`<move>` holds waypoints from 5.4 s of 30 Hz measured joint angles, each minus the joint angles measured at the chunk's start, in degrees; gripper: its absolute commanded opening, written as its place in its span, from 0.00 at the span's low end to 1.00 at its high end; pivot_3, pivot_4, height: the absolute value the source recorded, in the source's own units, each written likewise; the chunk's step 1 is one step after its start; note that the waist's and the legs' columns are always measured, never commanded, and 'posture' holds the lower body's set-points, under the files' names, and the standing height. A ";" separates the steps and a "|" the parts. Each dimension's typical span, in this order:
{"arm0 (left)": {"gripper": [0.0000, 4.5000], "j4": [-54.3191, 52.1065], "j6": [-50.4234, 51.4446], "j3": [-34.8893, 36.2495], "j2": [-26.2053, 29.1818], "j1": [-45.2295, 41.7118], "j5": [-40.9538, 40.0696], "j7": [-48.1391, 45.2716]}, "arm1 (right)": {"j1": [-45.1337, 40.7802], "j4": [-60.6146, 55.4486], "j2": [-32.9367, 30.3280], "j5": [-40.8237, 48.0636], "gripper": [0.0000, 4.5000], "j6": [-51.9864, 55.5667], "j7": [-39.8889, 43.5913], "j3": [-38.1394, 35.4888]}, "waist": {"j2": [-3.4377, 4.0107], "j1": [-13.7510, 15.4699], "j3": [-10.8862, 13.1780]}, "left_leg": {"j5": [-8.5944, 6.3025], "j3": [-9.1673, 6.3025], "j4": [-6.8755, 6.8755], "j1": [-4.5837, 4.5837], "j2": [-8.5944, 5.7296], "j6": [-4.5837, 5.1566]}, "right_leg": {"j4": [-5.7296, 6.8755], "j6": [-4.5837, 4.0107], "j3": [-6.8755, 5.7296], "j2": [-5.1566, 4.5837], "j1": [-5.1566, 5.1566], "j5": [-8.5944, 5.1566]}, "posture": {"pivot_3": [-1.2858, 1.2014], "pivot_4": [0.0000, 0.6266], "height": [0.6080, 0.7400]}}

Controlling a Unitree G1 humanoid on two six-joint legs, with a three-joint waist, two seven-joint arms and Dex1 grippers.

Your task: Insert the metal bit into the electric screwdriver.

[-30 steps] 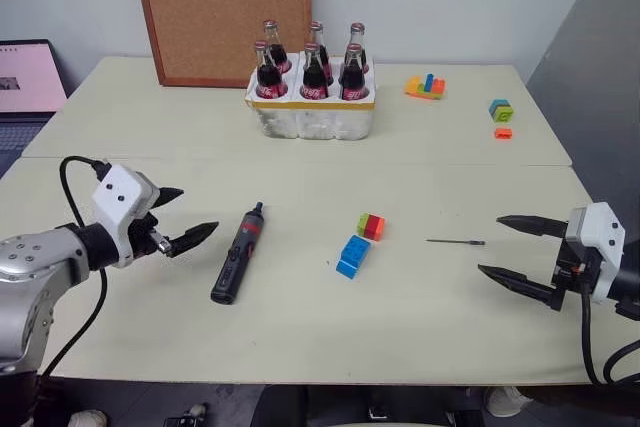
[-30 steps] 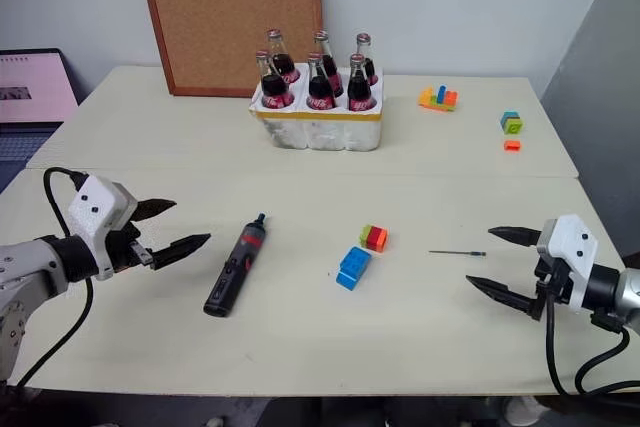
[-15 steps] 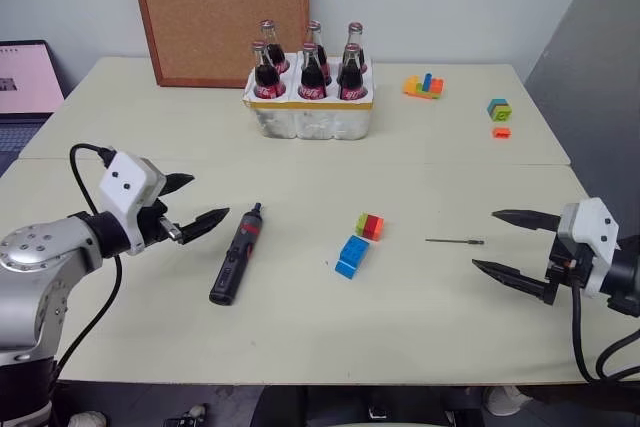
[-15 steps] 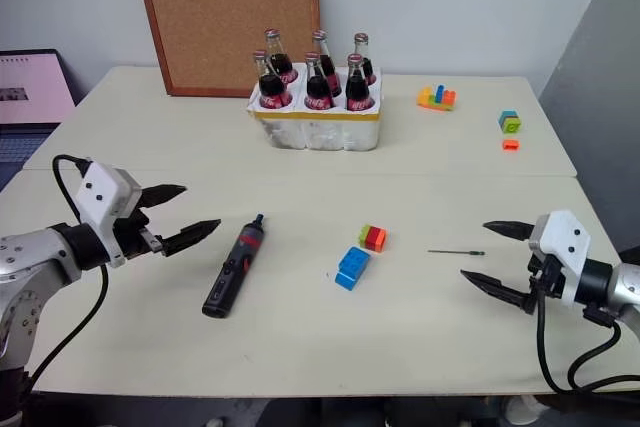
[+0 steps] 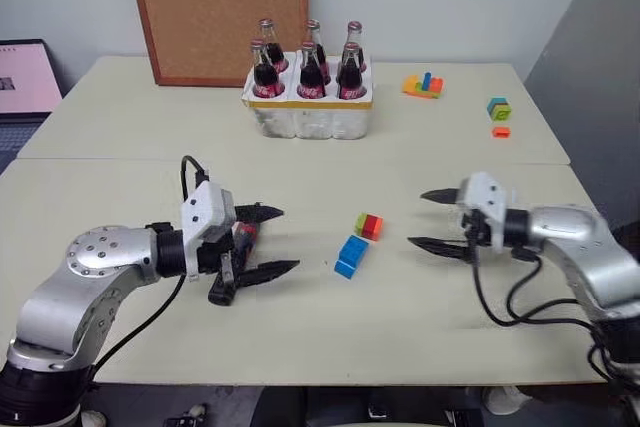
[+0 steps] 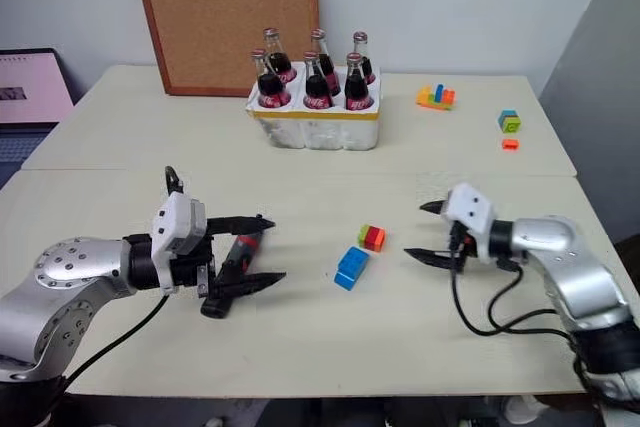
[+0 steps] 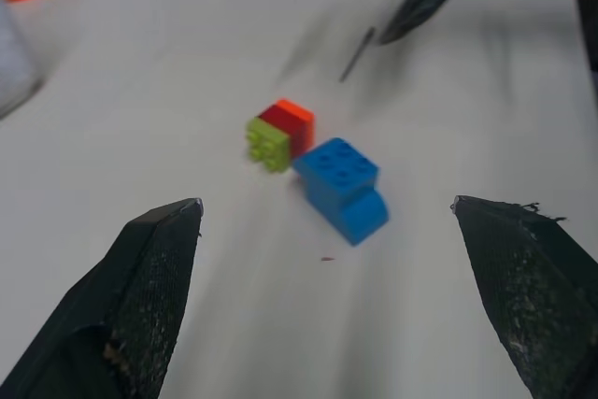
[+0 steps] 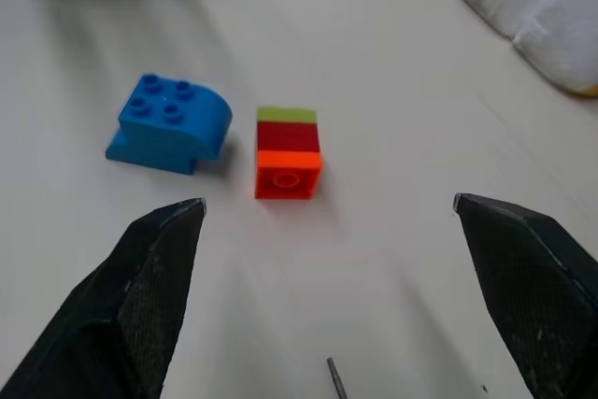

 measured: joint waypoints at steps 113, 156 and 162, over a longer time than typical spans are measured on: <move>1.00 -0.87 -3.96 -7.58 6.61 0.46 7.75 -7.00 | 9.74 -13.52 20.18 -0.49 0.99 13.91 -18.70 7.89 | 0.08 -0.98 0.11 | 0.01 -0.04 -0.44 0.07 -0.01 0.00 | -0.18 0.18 0.02 -0.02 -0.03 -0.07 | 0.52 0.24 1.00; 1.00 2.41 -5.93 -11.66 -2.80 -7.15 6.60 -5.75 | 15.50 -23.28 11.33 -2.10 0.27 11.02 -20.88 -5.47 | 0.06 -0.74 0.10 | 0.02 -0.03 -0.37 0.05 -0.11 -0.01 | 0.01 0.17 0.02 -0.01 -0.06 -0.08 | 0.52 0.24 1.00; 1.00 5.55 -5.22 -19.06 -10.97 -17.42 6.40 -7.17 | 27.40 -29.13 10.29 -0.42 0.27 15.02 -25.78 -23.80 | 0.02 0.41 0.07 | 0.02 0.00 -0.32 0.04 -0.19 -0.01 | -0.03 0.19 0.04 0.03 0.03 -0.09 | 0.52 0.24 1.00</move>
